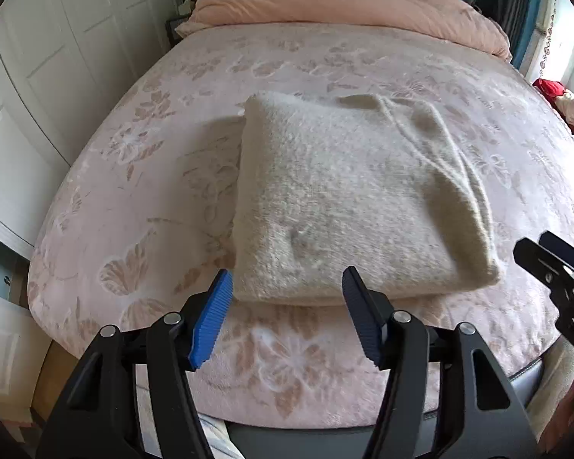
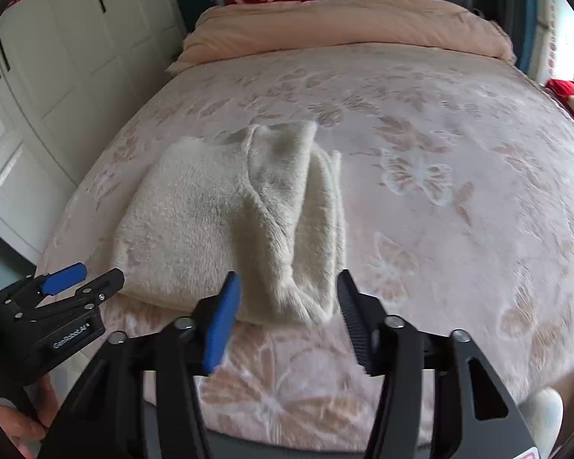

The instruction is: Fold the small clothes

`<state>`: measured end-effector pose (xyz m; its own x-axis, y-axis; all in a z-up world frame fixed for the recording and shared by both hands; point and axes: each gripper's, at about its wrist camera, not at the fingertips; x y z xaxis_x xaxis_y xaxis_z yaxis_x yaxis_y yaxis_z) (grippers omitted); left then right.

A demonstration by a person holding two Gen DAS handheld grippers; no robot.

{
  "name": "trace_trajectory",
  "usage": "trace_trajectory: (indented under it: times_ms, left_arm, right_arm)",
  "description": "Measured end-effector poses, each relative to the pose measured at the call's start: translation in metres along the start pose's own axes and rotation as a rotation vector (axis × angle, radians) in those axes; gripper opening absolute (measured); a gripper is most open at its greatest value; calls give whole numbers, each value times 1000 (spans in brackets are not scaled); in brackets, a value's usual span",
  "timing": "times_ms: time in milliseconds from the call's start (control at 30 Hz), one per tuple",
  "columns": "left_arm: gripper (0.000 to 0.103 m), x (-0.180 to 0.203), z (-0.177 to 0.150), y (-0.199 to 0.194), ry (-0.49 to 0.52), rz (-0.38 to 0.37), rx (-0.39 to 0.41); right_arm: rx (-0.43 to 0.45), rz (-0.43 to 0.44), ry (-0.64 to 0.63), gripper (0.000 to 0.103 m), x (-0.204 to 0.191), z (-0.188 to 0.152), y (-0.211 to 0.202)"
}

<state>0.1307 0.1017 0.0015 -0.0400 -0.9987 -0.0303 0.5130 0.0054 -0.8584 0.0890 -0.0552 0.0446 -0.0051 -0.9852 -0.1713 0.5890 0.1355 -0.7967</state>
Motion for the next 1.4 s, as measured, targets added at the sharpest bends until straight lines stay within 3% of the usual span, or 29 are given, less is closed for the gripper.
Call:
trace_trajectory:
  times_ms: [33, 133, 167, 200, 333, 400, 500, 667, 833, 967, 1400]
  left_arm:
    - [62, 2, -2, -4, 2, 5, 6]
    - [81, 4, -8, -15, 3, 22, 30]
    - [92, 4, -12, -22, -5, 22, 52]
    - [94, 2, -15, -26, -14, 17, 68]
    - [95, 3, -29, -46, -27, 18, 109]
    - [96, 8, -39, -58, -18, 40, 147]
    - [97, 14, -50, -66, 5, 46, 165]
    - [97, 22, -65, -75, 11, 52, 191]
    - [97, 29, -74, -84, 10, 62, 219]
    - [97, 34, -78, -88, -19, 26, 220]
    - [96, 46, -77, -98, -13, 96, 252]
  right_arm:
    - [2, -4, 10, 58, 2, 2, 1]
    - [19, -28, 48, 61, 3, -11, -16]
    - [28, -41, 58, 63, 5, -15, -20]
    - [35, -50, 65, 66, 7, -16, -23]
    - [115, -110, 57, 84, 2, -34, -48]
    - [154, -127, 52, 86, 2, -41, -58]
    - [166, -159, 50, 86, 4, -48, -65]
    - [116, -189, 43, 86, 9, -63, -58]
    - [105, -183, 19, 86, 7, -72, -60]
    - [110, -167, 6, 86, 1, -75, -66]
    - [149, -205, 22, 86, -2, -76, -76]
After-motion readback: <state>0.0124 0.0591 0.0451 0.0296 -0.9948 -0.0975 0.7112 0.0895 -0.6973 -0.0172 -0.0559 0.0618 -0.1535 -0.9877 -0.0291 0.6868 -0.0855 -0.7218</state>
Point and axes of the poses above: each gripper's, at about its wrist camera, not at the fingertips, and y roughly the way its jaws point, x to its right, z to its top
